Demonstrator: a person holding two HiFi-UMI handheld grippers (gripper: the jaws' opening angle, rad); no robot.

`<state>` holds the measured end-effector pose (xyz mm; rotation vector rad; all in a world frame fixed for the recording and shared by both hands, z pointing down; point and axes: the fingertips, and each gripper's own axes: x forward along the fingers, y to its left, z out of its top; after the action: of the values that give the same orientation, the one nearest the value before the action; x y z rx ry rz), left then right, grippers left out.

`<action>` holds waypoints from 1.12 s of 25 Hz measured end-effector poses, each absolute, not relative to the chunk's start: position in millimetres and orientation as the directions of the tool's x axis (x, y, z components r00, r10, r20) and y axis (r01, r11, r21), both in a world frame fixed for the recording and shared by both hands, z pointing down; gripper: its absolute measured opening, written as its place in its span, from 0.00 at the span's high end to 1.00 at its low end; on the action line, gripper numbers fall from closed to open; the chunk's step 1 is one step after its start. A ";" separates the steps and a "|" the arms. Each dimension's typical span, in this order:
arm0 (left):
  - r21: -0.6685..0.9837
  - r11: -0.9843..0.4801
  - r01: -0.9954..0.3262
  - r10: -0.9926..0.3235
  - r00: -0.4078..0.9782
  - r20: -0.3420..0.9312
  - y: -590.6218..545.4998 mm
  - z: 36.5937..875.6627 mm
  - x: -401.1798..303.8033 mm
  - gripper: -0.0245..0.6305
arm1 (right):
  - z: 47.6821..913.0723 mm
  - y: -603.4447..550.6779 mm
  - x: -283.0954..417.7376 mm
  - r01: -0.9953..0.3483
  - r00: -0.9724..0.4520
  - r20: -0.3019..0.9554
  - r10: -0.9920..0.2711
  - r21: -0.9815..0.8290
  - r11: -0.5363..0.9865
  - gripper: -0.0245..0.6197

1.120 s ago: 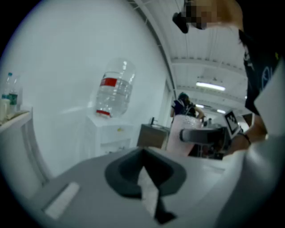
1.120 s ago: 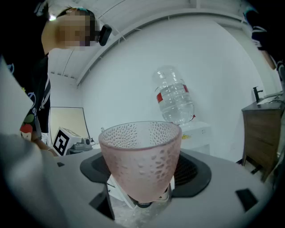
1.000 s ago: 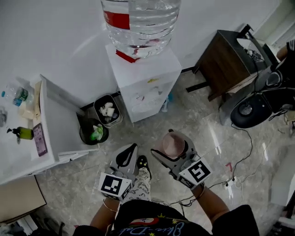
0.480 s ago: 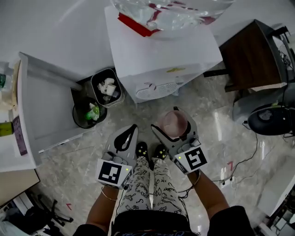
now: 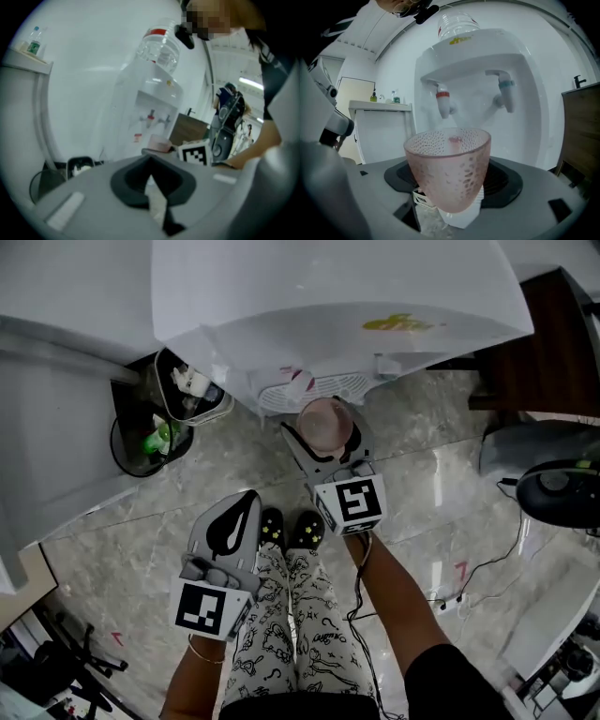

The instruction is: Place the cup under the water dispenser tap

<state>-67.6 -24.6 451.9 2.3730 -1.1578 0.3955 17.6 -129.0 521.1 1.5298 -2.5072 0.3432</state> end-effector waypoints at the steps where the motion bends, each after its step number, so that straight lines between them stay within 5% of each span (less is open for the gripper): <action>1: 0.274 -0.535 -0.799 -0.659 0.598 0.457 -23.5 460.1 -67.1 0.97 | 528.7 -133.2 18.6 -0.891 -0.452 0.278 -0.848 -0.092 0.445 0.35; 28: 0.253 -0.494 -0.832 -0.702 0.553 0.448 -23.5 503.6 -72.8 0.97 | 584.4 -172.4 0.5 -0.877 -0.479 0.301 -0.825 -0.123 0.464 0.35</action>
<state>-72.8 -23.5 503.6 2.3507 -1.2417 0.3984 0.5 -172.4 584.4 1.4804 -2.5123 0.3871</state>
